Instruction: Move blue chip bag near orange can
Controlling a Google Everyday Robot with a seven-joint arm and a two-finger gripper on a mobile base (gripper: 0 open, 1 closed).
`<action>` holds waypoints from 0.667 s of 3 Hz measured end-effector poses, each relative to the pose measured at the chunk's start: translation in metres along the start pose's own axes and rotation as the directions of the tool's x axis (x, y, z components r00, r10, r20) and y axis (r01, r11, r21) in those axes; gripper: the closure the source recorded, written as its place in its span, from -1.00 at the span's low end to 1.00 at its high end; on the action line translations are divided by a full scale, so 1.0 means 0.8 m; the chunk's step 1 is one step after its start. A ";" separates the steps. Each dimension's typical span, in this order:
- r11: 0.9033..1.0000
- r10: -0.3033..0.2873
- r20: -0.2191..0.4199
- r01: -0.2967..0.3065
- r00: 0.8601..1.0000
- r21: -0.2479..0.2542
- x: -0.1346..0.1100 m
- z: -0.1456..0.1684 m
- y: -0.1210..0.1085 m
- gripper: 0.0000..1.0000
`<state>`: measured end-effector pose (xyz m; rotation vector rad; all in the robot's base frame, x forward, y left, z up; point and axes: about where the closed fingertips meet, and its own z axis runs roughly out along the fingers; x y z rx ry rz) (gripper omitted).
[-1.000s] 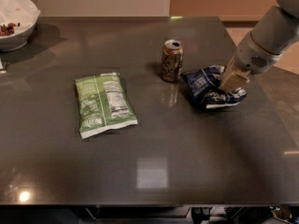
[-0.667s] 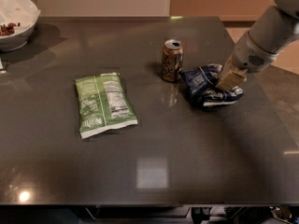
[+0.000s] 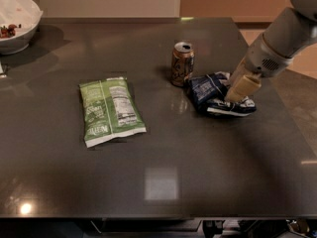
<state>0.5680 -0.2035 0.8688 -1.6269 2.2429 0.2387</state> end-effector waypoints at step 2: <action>1.000 -0.001 0.000 0.001 1.000 -0.002 -0.001 0.002 0.000 -1.00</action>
Offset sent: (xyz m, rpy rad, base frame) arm 0.0005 0.0011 -0.0013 0.0004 0.0010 0.0015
